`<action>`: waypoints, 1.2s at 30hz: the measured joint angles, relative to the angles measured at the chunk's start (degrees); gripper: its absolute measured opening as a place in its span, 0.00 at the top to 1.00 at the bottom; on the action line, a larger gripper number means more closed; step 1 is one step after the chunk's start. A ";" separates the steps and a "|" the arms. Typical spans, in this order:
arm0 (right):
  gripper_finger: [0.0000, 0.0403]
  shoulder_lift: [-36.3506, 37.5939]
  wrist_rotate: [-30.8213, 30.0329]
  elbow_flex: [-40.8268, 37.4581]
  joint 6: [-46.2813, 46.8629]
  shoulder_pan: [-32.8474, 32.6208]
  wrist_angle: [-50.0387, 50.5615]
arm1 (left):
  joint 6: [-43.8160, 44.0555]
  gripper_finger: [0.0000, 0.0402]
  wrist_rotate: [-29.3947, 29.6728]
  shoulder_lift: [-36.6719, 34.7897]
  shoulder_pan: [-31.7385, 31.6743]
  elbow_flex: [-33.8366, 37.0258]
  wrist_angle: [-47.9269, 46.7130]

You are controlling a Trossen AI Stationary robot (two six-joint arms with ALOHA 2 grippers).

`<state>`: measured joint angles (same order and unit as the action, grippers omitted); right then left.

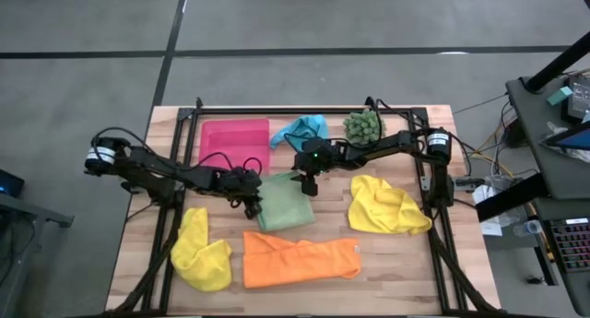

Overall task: Fold microfiber towels
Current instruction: Fold the green towel

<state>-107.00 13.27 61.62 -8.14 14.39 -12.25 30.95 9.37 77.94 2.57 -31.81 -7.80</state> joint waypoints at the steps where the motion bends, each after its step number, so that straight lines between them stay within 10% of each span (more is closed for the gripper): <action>1: 0.58 0.00 -0.39 -0.02 0.00 0.00 0.00 | -0.20 0.66 0.01 0.14 0.00 -0.02 0.58; 11: 0.60 0.00 -2.80 -1.79 -0.87 0.17 -0.08 | -0.43 0.69 0.47 5.38 0.00 -0.20 0.48; 20: 0.83 0.01 -2.75 -2.66 -0.93 0.16 -0.40 | -4.70 0.98 1.49 5.11 0.00 -0.46 0.15; 36: 0.97 4.86 -2.33 -2.82 -0.94 0.10 4.83 | -10.57 1.00 5.85 3.32 0.02 -2.23 -0.14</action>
<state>-102.14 10.94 58.81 -9.08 14.49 -7.42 20.37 15.22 81.27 2.59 -34.04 -7.94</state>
